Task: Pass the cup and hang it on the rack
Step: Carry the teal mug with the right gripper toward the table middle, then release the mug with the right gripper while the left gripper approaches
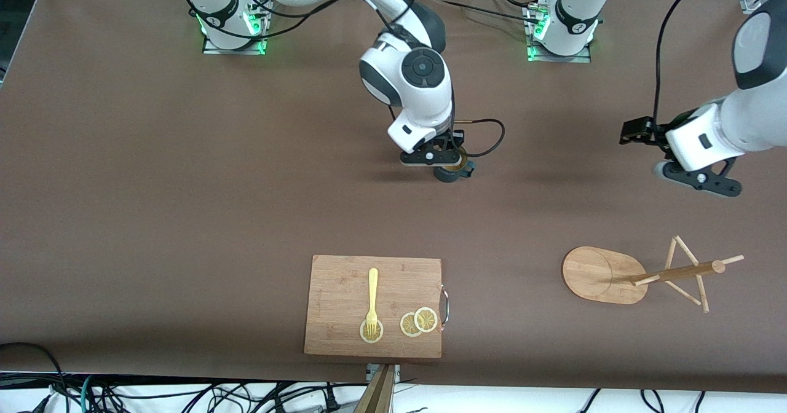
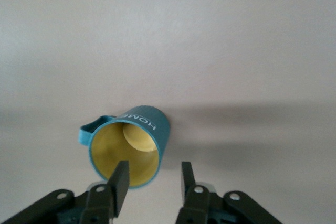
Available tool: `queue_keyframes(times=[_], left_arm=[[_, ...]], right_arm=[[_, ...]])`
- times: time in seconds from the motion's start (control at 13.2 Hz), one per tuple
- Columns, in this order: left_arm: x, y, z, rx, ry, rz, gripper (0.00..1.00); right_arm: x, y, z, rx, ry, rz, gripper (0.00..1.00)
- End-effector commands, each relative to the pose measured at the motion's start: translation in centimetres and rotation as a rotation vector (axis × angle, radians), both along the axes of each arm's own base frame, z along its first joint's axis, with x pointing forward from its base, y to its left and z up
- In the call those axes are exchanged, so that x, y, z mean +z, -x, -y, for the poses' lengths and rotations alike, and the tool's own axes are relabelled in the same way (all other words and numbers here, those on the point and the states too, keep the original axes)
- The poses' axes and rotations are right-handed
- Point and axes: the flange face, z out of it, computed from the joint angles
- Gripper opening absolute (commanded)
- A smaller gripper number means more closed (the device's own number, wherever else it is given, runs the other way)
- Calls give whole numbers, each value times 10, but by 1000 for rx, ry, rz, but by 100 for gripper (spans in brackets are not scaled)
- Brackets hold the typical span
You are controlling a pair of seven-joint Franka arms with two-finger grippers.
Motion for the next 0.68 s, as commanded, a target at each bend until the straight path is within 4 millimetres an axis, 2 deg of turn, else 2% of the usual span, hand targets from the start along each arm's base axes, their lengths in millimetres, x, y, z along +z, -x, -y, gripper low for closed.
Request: queue_keyframes(times=[0.0, 0.15, 0.3, 0.38, 0.45, 0.53, 0.61], left_arm=[[-4, 11, 23, -131, 50, -17, 100], [-13, 14, 43, -201, 80, -33, 100], [-32, 16, 57, -261, 159, -64, 100], [-43, 15, 62, -292, 223, -65, 100], [-54, 14, 65, -333, 272, -48, 100], [-65, 16, 69, -373, 319, -37, 100], [-78, 17, 73, -395, 367, -22, 100]], right_arm=[[77, -47, 73, -36, -18, -13, 100], [102, -79, 135, 11, 20, -33, 100], [124, -124, 226, -88, 55, -48, 100], [137, -137, 271, -87, 64, -66, 100], [147, -137, 302, -26, 79, -89, 100], [164, -132, 330, 16, 87, -84, 100], [178, -123, 368, 20, 100, -78, 100]])
